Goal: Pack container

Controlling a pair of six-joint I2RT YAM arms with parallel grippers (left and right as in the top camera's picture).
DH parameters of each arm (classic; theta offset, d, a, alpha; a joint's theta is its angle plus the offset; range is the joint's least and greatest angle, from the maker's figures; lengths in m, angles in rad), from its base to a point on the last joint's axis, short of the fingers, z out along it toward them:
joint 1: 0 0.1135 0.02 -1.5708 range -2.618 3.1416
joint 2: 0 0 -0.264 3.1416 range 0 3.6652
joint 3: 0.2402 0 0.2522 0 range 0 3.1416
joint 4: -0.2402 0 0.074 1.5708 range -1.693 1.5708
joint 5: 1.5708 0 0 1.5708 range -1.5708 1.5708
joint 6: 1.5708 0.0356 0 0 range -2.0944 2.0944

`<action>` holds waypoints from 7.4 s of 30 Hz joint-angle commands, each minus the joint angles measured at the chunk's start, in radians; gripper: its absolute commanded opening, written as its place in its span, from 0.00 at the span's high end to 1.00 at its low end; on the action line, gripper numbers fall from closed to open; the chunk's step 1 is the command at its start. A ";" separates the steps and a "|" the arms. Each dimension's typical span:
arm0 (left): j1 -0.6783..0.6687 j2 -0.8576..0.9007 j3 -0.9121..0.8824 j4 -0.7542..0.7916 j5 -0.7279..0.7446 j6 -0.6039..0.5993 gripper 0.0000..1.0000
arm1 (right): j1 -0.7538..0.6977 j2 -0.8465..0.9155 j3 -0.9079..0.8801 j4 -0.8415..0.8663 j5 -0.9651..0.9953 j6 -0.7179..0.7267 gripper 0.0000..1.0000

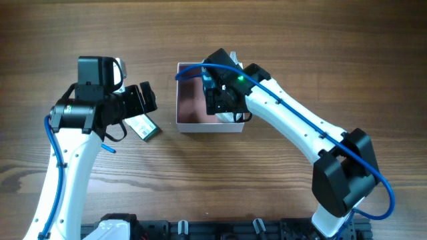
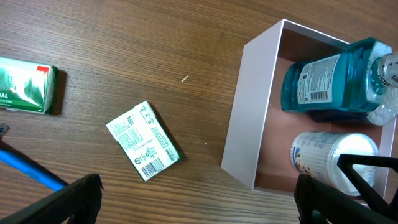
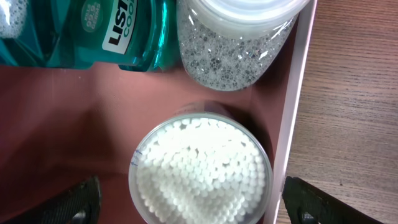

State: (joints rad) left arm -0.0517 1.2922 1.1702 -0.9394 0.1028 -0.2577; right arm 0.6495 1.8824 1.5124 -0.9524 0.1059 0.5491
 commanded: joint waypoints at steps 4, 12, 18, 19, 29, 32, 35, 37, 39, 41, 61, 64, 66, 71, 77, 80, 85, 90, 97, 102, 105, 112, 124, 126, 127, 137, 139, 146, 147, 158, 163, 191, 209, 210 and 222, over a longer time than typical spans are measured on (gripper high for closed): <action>-0.005 0.005 0.018 -0.001 0.012 -0.013 0.00 | -0.002 0.012 0.000 -0.002 0.008 0.001 0.09; -0.005 0.005 0.018 -0.005 0.012 -0.013 0.00 | -0.006 -0.200 0.023 -0.028 0.123 -0.006 0.01; -0.004 0.005 0.018 -0.010 0.012 -0.012 0.00 | -0.137 -0.459 0.023 -0.050 0.124 -0.061 0.00; -0.005 0.005 0.019 -0.017 0.012 -0.012 0.00 | -0.182 -0.487 0.023 -0.059 0.094 -0.088 0.00; 0.000 0.023 0.018 -0.132 -0.194 -0.469 0.00 | -0.643 -0.468 -0.021 -0.198 -0.197 -0.337 0.00; 0.023 0.067 0.018 -0.139 -0.176 -0.510 0.00 | -0.688 -0.412 -0.033 -0.216 -0.227 -0.367 0.00; 0.043 0.145 0.018 -0.131 -0.127 -0.505 0.00 | -0.695 -0.343 -0.033 -0.226 -0.244 -0.366 0.00; 0.045 0.213 0.018 -0.122 -0.126 -0.486 0.00 | -0.695 -0.305 -0.033 -0.225 -0.243 -0.366 0.00; 0.045 0.283 0.018 -0.108 -0.126 -0.479 0.00 | -0.695 -0.276 -0.033 -0.223 -0.243 -0.366 0.00; 0.045 0.344 0.018 -0.088 -0.126 -0.470 0.00 | -0.695 -0.254 -0.033 -0.222 -0.243 -0.366 0.00; 0.045 0.612 0.018 0.077 -0.047 -0.401 0.00 | -0.695 -0.240 -0.033 -0.219 -0.242 -0.366 0.00; 0.045 0.618 0.018 0.082 -0.047 -0.401 0.00 | -0.695 -0.240 -0.033 -0.220 -0.242 -0.367 0.00; 0.045 0.623 0.015 0.085 -0.047 -0.401 0.00 | -0.695 -0.240 -0.033 -0.220 -0.242 -0.366 0.00; 0.045 0.623 0.006 0.088 -0.047 -0.401 0.00 | -0.695 -0.240 -0.033 -0.220 -0.242 -0.367 0.00; 0.045 0.623 0.006 0.085 -0.047 -0.401 0.16 | -0.695 -0.240 -0.033 -0.224 -0.242 -0.367 0.00; 0.044 0.623 0.006 0.083 -0.047 -0.401 0.29 | -0.695 -0.240 -0.033 -0.225 -0.242 -0.366 0.00; 0.044 0.623 0.006 0.079 -0.047 -0.401 0.38 | -0.695 -0.240 -0.033 -0.227 -0.241 -0.367 0.00; 0.044 0.623 0.006 0.071 -0.047 -0.401 0.47 | -0.695 -0.240 -0.033 -0.227 -0.241 -0.367 0.00; 0.044 0.623 0.006 0.068 -0.047 -0.401 0.63 | -0.695 -0.240 -0.033 -0.227 -0.241 -0.367 0.00; 0.042 0.608 0.042 0.018 -0.058 -0.400 0.71 | -0.695 -0.240 -0.033 -0.227 -0.241 -0.367 0.01; 0.032 0.578 0.087 -0.042 -0.086 -0.400 0.71 | -0.695 -0.240 -0.033 -0.227 -0.241 -0.367 0.00; -0.099 0.423 0.193 -0.091 -0.100 -0.287 0.71 | -0.695 -0.240 -0.033 -0.227 -0.238 -0.367 0.00; -0.399 0.380 0.192 0.085 -0.166 -0.037 0.63 | -0.695 -0.240 -0.033 -0.227 -0.238 -0.367 0.00; -0.407 0.380 0.192 0.099 -0.172 -0.038 0.62 | -0.695 -0.240 -0.033 -0.227 -0.238 -0.367 0.00; -0.407 0.380 0.191 0.099 -0.172 -0.038 0.62 | -0.695 -0.240 -0.033 -0.227 -0.238 -0.366 0.00; -0.403 0.462 0.191 0.098 -0.172 -0.038 0.48 | -0.695 -0.240 -0.033 -0.228 -0.238 -0.367 0.00; -0.403 0.472 0.191 0.099 -0.171 -0.038 0.47 | -0.695 -0.240 -0.033 -0.231 -0.238 -0.366 0.00; -0.403 0.475 0.192 0.095 -0.171 -0.038 0.33 | -0.695 -0.240 -0.033 -0.232 -0.238 -0.366 0.00; -0.403 0.475 0.191 0.095 -0.171 -0.038 0.32 | -0.695 -0.240 -0.033 -0.232 -0.238 -0.366 0.00; -0.387 0.351 0.192 0.026 -0.233 -0.153 0.34 | -0.695 -0.240 -0.033 -0.239 -0.238 -0.367 0.00; -0.323 0.143 0.192 -0.093 -0.387 -0.346 0.26 | -0.695 -0.240 -0.033 -0.241 -0.238 -0.370 0.00; 0.397 0.264 0.192 -0.218 -0.136 -0.859 0.00 | -0.695 -0.240 -0.033 -0.238 -0.238 -0.370 0.00; 0.404 0.550 0.192 -0.052 -0.180 -0.908 0.01 | -0.695 -0.240 -0.033 -0.239 -0.238 -0.386 0.00; 0.404 0.554 0.191 -0.047 -0.188 -0.913 0.01 | -0.695 -0.240 -0.033 -0.238 -0.238 -0.386 0.00; 0.407 0.631 0.191 -0.016 -0.205 -0.956 0.02 | -0.695 -0.240 -0.033 -0.238 -0.238 -0.389 0.00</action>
State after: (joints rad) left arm 0.3492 1.8782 1.3590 -0.9604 -0.0822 -1.1915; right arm -0.0460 1.6333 1.4822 -1.1900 -0.1165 0.1772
